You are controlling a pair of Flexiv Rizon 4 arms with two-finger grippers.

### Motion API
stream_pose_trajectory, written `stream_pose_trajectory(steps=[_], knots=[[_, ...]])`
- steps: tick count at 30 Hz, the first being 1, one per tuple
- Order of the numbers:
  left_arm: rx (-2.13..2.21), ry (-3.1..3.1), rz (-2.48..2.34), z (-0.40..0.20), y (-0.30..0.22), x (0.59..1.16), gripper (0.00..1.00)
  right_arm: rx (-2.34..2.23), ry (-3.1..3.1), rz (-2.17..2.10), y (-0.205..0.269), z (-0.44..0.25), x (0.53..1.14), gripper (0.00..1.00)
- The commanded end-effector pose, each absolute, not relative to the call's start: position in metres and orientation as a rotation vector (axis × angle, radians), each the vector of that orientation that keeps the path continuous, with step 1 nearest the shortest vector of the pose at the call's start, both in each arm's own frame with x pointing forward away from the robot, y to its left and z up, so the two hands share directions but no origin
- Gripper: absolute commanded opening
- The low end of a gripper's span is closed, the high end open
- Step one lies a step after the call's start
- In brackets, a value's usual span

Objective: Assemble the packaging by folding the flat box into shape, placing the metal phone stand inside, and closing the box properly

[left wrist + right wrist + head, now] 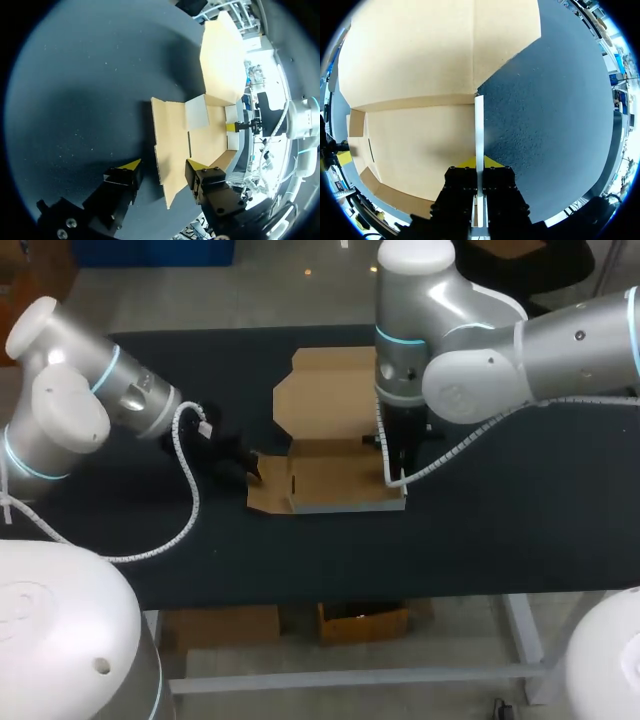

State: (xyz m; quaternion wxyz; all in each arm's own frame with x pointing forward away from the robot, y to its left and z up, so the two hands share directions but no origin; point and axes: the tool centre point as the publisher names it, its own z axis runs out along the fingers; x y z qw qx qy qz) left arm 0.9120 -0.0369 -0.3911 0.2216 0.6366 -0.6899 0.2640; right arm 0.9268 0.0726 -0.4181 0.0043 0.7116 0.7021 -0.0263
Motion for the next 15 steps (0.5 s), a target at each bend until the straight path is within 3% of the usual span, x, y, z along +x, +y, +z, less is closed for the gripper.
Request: stream_pose_trajectory(steps=[1, 6, 9, 15], knots=[[1.759, -1.869, 0.764, -0.397, -0.042, 0.91, 0.53, 2.23, 2.199, -0.084, 0.073, -0.418, 0.927, 0.0], [1.811, -1.826, 0.784, -0.395, -0.05, 0.908, 0.41, 2.23, 2.199, -0.084, 0.073, -0.418, 0.927, 0.0], [1.865, -1.815, 0.786, -0.393, -0.053, 0.907, 0.22, 2.23, 2.199, -0.084, 0.073, -0.418, 0.927, 0.0], [1.948, -1.829, 0.76, -0.386, -0.062, 0.907, 0.0, 2.23, 2.199, -0.084, 0.073, -0.418, 0.927, 0.0]])
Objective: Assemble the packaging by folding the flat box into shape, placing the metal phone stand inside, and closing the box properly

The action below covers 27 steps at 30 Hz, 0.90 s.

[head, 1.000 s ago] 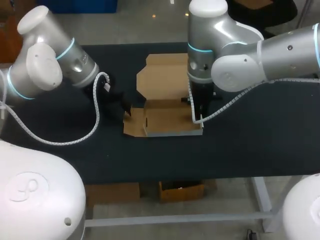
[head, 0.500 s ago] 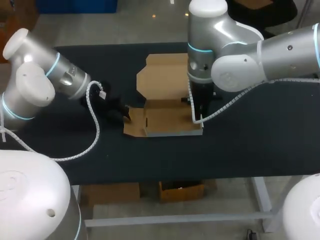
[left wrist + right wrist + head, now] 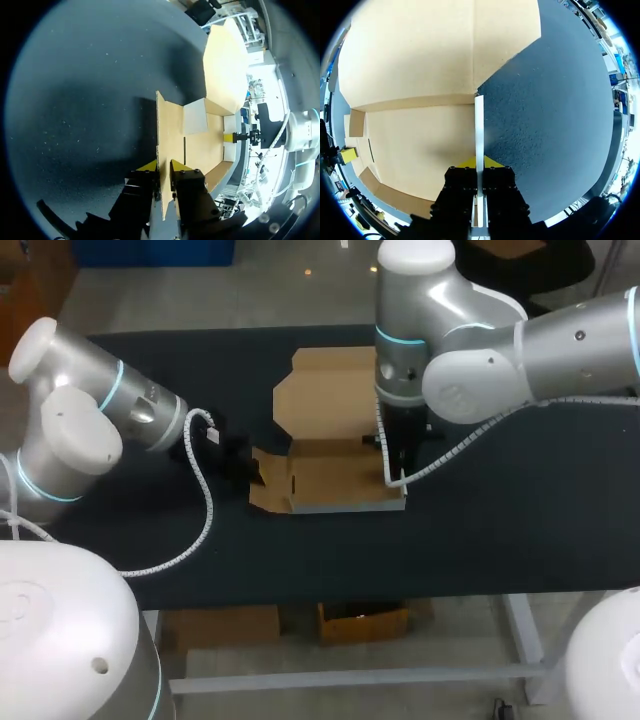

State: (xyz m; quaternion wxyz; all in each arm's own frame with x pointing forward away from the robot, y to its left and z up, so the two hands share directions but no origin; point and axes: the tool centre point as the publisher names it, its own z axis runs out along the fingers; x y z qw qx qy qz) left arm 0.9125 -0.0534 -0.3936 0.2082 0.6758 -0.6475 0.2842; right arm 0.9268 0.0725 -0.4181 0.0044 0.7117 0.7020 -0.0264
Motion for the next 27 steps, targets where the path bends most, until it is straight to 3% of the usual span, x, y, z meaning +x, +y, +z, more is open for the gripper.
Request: stream_pose_trajectory(steps=[1, 27], knots=[[1.97, -1.835, 0.748, -0.384, -0.064, 0.907, 0.0, 2.23, 2.199, -0.084, 0.073, -0.418, 0.927, 0.0], [2.418, -2.108, 0.383, -0.373, -0.121, 0.917, 0.0, 2.23, 2.199, -0.084, 0.073, -0.418, 0.927, 0.0]])
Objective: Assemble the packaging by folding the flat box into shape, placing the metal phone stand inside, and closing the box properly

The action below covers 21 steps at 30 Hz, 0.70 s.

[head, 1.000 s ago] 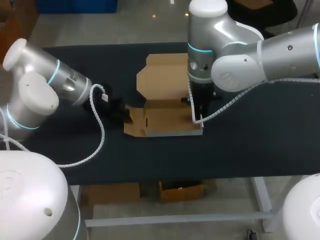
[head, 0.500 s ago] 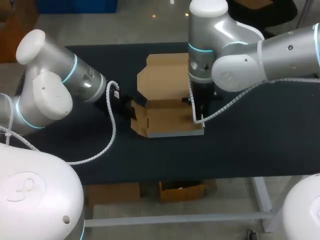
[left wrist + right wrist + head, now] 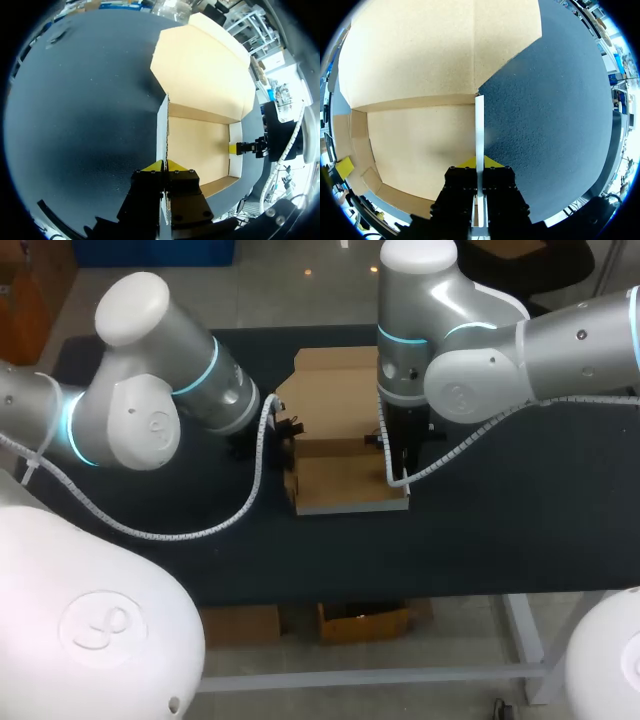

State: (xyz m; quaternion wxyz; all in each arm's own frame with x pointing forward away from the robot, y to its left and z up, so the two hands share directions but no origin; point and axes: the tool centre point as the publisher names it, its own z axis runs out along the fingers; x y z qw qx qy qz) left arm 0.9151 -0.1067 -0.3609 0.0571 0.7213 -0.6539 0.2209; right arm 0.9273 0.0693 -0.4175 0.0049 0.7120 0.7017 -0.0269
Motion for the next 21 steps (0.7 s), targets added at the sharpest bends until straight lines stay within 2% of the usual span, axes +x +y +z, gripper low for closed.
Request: stream_pose_trajectory(steps=[1, 8, 15, 21], knots=[[2.42, -2.11, 0.379, -0.373, -0.122, 0.917, 0.0, 2.23, 2.199, -0.084, 0.073, -0.418, 0.927, 0.0], [2.459, -2.122, 0.333, -0.372, -0.123, 0.916, 0.0, 2.23, 2.199, -0.084, 0.073, -0.418, 0.927, 0.0], [2.493, -2.107, 0.351, -0.363, -0.114, 0.911, 0.29, 2.23, 2.199, -0.084, 0.073, -0.418, 0.927, 0.0], [2.527, -2.079, 0.37, -0.358, -0.101, 0.909, 0.36, 2.23, 2.199, -0.084, 0.073, -0.418, 0.927, 0.0]])
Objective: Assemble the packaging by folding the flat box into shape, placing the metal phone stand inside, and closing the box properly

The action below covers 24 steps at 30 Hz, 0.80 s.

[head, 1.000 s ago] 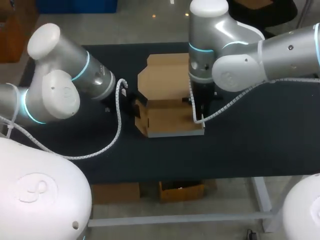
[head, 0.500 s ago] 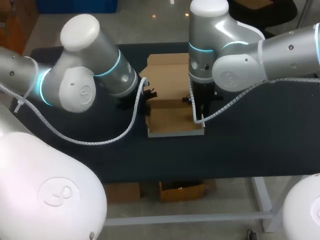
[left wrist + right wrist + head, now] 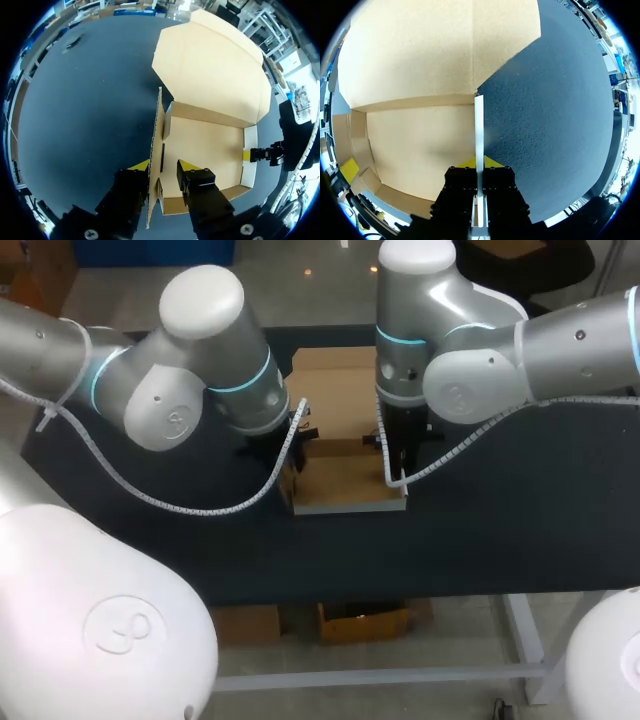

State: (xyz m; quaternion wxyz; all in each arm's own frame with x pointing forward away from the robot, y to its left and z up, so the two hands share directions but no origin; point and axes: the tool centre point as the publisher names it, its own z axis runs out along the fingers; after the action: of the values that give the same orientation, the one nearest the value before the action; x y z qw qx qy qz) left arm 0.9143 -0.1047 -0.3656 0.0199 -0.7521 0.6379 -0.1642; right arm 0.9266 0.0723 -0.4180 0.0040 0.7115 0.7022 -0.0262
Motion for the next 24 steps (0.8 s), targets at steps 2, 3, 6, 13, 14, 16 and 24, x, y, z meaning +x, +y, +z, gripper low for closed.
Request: stream_pose_trajectory(steps=[2, 3, 6, 13, 14, 16, 24], knots=[[-2.308, 1.882, -0.359, -0.356, -0.095, 0.907, 0.37, 2.23, 2.199, -0.084, 0.073, -0.418, 0.927, 0.0], [-2.32, 1.882, -0.378, -0.354, -0.091, 0.906, 0.37, 2.23, 2.199, -0.084, 0.073, -0.418, 0.927, 0.0], [-2.35, 1.905, -0.428, -0.351, -0.077, 0.904, 0.38, 2.23, 2.199, -0.084, 0.073, -0.418, 0.927, 0.0], [-2.395, 2.042, -0.576, -0.352, -0.044, 0.904, 0.38, 2.23, 2.199, -0.084, 0.073, -0.418, 0.927, 0.0], [-2.4, 2.07, -0.593, -0.353, -0.04, 0.903, 0.38, 2.23, 2.199, -0.084, 0.073, -0.418, 0.927, 0.0], [-2.392, 2.132, -0.642, -0.354, -0.032, 0.905, 0.36, 2.23, 2.199, -0.084, 0.073, -0.418, 0.927, 0.0], [-2.371, 2.235, -0.74, -0.36, -0.013, 0.912, 0.35, 2.23, 2.199, -0.084, 0.073, -0.418, 0.927, 0.0]])
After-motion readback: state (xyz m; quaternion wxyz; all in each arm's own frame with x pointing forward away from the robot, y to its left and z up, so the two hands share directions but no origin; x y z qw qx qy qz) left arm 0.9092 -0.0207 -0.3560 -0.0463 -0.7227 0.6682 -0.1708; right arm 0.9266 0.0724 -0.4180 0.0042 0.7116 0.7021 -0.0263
